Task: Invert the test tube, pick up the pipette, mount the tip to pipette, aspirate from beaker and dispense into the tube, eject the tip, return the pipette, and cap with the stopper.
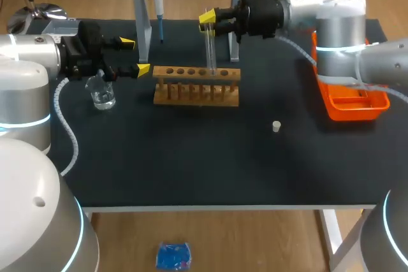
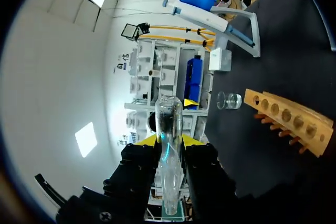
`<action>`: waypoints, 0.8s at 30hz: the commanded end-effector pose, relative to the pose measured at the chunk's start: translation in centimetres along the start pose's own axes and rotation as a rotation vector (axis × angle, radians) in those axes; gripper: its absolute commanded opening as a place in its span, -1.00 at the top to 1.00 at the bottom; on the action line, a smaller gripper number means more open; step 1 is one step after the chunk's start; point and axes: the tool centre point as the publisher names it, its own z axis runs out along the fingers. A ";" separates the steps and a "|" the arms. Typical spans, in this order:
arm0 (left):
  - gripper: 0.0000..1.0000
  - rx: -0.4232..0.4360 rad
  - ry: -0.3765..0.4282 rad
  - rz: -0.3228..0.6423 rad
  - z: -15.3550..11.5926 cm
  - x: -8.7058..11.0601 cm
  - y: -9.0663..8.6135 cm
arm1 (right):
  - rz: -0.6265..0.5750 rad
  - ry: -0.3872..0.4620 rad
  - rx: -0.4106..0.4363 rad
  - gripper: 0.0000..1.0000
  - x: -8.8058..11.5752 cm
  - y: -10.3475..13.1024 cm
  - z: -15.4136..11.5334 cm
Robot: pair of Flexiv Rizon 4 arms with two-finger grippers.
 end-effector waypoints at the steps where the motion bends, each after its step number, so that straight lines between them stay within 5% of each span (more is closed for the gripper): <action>1: -1.00 0.000 0.000 0.001 0.1 0.0 0.0 | 0.028 0.016 -0.023 1.00 -0.1 -0.8 -0.1; 24: -1.00 0.000 0.000 0.001 0.1 0.0 0.0 | 0.043 0.036 0.005 1.00 -0.5 -1.8 0.5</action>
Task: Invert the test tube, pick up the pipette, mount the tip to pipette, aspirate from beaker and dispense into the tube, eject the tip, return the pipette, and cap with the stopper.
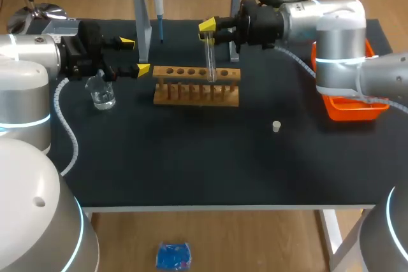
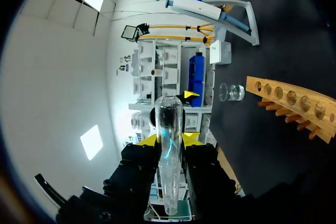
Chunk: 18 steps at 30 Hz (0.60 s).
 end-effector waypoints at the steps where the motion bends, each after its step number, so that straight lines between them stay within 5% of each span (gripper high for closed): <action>1: -1.00 0.000 0.000 0.001 0.1 0.0 0.0 | -0.001 -0.001 0.000 1.00 0.0 0.0 0.0; 5: -1.00 0.000 0.000 0.001 0.1 0.0 0.0 | -0.001 -0.001 0.000 1.00 0.0 0.0 0.0; 9: -1.00 0.252 -0.027 0.518 -0.3 1.2 -2.1 | -0.001 -0.001 0.000 1.00 0.0 0.0 0.0; 12: -1.00 0.388 -0.012 0.784 -0.9 2.2 -2.2 | -0.001 -0.001 0.000 1.00 0.0 0.0 0.0; 18: -1.00 0.563 0.114 1.034 -1.2 3.7 -3.1 | -0.001 -0.001 0.000 1.00 0.0 0.0 0.0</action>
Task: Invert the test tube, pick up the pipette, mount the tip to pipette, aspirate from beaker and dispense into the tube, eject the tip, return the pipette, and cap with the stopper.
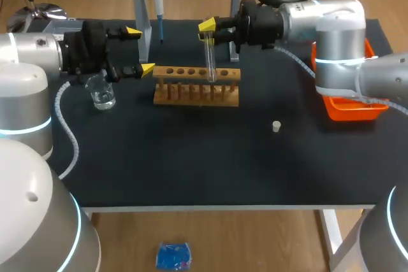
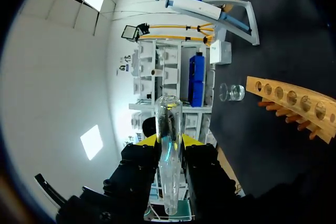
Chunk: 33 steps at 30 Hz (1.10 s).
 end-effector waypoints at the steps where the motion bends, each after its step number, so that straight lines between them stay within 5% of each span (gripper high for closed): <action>1: -1.00 0.491 0.062 0.735 -1.0 1.1 -0.5 | -0.001 -0.002 0.000 1.00 0.0 0.0 0.0; 4: -1.00 0.452 -0.007 0.642 -1.3 -0.3 -0.8 | -0.001 -0.002 0.000 1.00 0.0 0.0 0.0; 14: -1.00 0.452 -0.007 0.642 -1.3 -0.3 -0.8 | -0.001 -0.002 0.000 1.00 0.0 0.0 0.0; 18: -1.00 0.471 0.019 0.947 -1.1 0.5 -0.7 | -0.001 -0.002 0.000 1.00 0.0 0.0 0.0; 22: -1.00 0.452 0.019 1.097 -0.2 2.0 -1.1 | -0.001 -0.002 0.000 1.00 0.0 0.0 0.0; 28: -1.00 0.302 0.048 1.278 1.0 3.3 -3.5 | -0.001 -0.002 0.000 1.00 0.0 0.0 0.0; 33: -1.00 0.257 0.049 1.321 2.0 4.2 -3.8 | -0.001 -0.002 0.000 1.00 0.0 0.0 0.0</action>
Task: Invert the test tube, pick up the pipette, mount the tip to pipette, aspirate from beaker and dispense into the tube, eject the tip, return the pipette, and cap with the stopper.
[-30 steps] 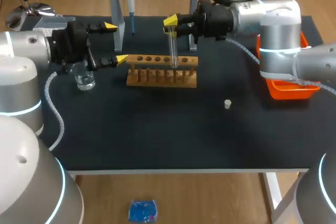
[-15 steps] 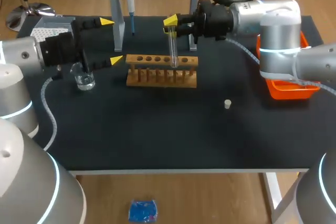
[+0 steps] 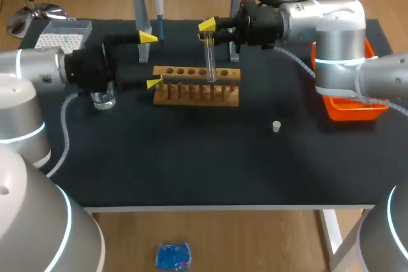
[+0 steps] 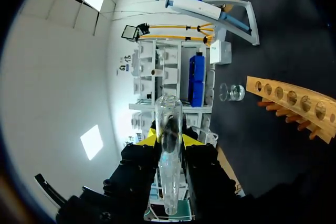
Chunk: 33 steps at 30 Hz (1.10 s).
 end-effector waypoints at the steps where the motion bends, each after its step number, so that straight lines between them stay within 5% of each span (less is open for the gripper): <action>1: -1.00 -0.077 0.111 0.293 1.0 0.1 -0.6 | -0.001 -0.002 0.000 1.00 0.0 0.0 0.0; 7: -1.00 -0.103 0.083 0.342 2.1 0.2 -1.3 | -0.001 -0.002 0.000 1.00 0.0 0.0 0.0; 18: -1.00 -0.016 -0.033 0.355 5.9 -0.7 -2.7 | -0.001 -0.002 0.000 1.00 0.0 0.0 0.0; 33: -1.00 0.042 0.029 0.330 10.8 -1.2 -4.3 | -0.001 -0.002 0.000 1.00 0.0 0.0 0.0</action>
